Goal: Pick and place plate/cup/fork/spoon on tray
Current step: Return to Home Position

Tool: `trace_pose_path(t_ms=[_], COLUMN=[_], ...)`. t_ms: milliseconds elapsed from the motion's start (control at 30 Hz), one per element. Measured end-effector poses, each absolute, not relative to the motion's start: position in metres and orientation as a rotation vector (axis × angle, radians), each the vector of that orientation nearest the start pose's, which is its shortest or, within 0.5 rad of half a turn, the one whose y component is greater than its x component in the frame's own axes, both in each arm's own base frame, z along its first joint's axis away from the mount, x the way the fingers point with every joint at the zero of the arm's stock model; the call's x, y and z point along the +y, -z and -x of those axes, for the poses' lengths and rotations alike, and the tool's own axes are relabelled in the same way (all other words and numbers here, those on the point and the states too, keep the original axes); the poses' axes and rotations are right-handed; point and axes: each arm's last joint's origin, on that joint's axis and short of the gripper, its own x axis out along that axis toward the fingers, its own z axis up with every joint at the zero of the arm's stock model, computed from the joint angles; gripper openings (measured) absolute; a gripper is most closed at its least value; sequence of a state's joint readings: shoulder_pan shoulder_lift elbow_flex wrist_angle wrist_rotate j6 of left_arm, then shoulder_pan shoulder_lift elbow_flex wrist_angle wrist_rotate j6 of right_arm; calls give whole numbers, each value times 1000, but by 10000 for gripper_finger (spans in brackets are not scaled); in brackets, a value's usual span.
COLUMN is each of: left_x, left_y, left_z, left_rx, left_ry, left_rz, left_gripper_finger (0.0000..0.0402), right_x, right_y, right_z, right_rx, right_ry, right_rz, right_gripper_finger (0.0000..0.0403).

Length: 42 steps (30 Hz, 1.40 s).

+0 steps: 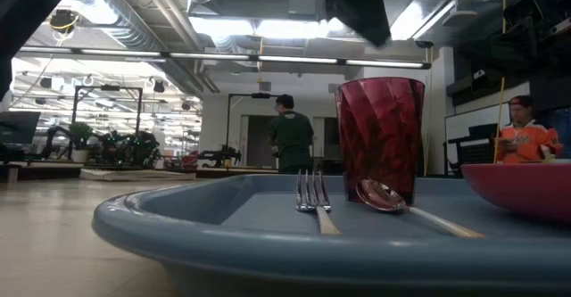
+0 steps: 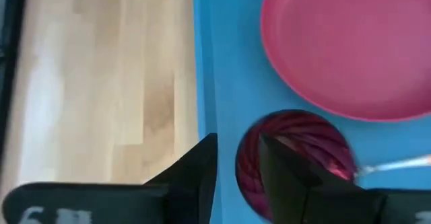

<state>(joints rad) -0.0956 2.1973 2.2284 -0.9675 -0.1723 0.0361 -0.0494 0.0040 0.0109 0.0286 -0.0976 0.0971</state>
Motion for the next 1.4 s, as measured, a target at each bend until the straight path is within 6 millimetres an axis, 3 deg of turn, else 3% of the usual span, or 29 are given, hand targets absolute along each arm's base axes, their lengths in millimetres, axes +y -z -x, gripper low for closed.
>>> trace_pose_path(t_ms=[100, 233, 333, 433, 600, 767, 933, 1200, 1400], left_x=[-42, -39, -36, -39, -50, -52, -53, -36, -18], left_y=[-334, -347, -355, -349, -345, -342, -336, -282, -247], left_z=[-462, -442, -424, -399, -390, -361, -310, -229, -181], left_rx=[945, 1007, 1082, 1315, 1330, 1346, 1215, 832, 476], left_ry=[-58, -102, -209, -282, -131, -214, -243, -11, 6], left_rz=[-175, -178, -64, -69, -81, -91, -62, 49, 135], left_gripper_finger=[102, 99, 99, 99, 99, 99, 99, 99, 98], right_x=[-2, -2, -2, -2, -2, -2, -2, -2, -2], right_y=[-170, -170, -170, -170, -170, -170, -169, -169, -169], right_z=[-97, -97, -97, -97, -97, -97, -98, -98, -98], right_rx=[-33, -34, -35, -34, -31, -31, -29, -29, -28], right_ry=[-50, -50, -50, -50, -50, -50, -43, -51, -50], right_rz=[-94, -94, -94, -94, -95, -95, -95, -95, -95], right_gripper_finger=[12, 12, 12, 12, 12, 12, 12, 12, 12])
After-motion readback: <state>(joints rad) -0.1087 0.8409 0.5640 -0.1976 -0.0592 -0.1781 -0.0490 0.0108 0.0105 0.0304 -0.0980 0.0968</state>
